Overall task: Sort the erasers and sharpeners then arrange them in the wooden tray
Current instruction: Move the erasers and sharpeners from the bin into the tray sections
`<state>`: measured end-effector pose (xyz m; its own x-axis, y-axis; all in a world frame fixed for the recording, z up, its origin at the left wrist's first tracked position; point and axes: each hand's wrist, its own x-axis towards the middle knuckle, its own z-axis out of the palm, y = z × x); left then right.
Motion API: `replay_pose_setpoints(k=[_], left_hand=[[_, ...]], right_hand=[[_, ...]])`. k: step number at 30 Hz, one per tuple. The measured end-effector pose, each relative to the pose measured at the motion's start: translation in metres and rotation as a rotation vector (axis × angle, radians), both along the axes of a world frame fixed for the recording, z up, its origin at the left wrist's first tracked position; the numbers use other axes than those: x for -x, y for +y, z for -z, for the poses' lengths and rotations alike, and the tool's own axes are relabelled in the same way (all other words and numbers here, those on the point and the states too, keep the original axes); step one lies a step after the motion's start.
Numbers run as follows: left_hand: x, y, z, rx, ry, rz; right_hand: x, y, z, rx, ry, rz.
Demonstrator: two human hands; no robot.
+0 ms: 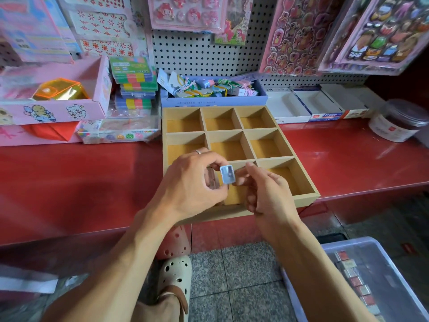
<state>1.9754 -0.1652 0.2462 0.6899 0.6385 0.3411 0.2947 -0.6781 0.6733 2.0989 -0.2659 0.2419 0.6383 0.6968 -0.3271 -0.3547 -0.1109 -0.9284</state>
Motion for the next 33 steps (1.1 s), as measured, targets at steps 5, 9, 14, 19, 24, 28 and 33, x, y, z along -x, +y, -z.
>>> replay_pose_setpoints(k=[5,9,14,19,24,28,33], left_hand=[[0.018,0.013,-0.004,0.041,0.111,-0.078],[0.032,0.021,-0.003,0.074,0.184,-0.103],[0.035,0.024,0.005,0.056,0.346,-0.068],[0.028,0.021,0.006,-0.031,0.434,-0.047],[0.025,0.021,0.008,-0.113,0.525,-0.041],[0.023,0.017,0.011,-0.160,0.523,-0.051],[0.025,0.016,0.006,-0.070,0.378,-0.086]], right_hand=[[-0.015,0.011,-0.002,0.024,0.116,0.082],[-0.025,0.019,-0.006,-0.048,0.238,0.083],[-0.028,0.017,-0.006,0.004,0.117,0.029],[-0.023,0.014,-0.003,-0.020,0.072,-0.027],[-0.022,0.009,-0.007,0.029,0.062,-0.062],[-0.019,0.001,-0.007,0.103,-0.099,-0.116],[-0.015,-0.002,-0.003,0.029,-0.088,-0.087]])
